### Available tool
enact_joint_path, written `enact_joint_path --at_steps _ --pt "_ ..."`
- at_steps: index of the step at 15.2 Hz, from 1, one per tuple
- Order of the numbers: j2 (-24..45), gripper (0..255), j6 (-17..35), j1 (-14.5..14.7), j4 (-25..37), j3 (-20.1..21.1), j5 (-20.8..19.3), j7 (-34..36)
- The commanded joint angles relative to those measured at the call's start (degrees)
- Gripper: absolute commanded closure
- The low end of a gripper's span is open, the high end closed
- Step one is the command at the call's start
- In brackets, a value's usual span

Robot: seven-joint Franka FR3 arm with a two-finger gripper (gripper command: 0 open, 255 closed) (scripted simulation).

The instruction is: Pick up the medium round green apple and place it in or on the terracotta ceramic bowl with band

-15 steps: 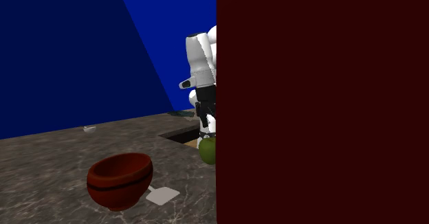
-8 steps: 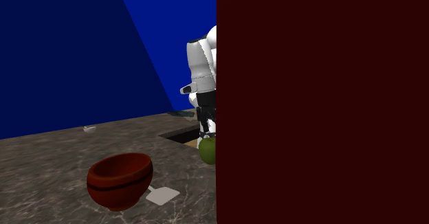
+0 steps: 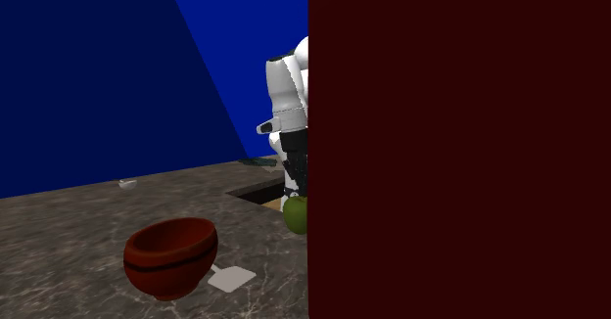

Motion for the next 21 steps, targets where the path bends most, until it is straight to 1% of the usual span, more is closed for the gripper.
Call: enact_joint_path --at_steps 1,5,21 --pt "0.0 255 0.0 0.0 0.0 0.0 0.0 0.0" --pt "0.0 255 0.0 0.0 0.0 0.0 0.0 0.0" --pt "-4.9 255 -13.7 -0.5 8.9 -2.5 -2.2 2.0"
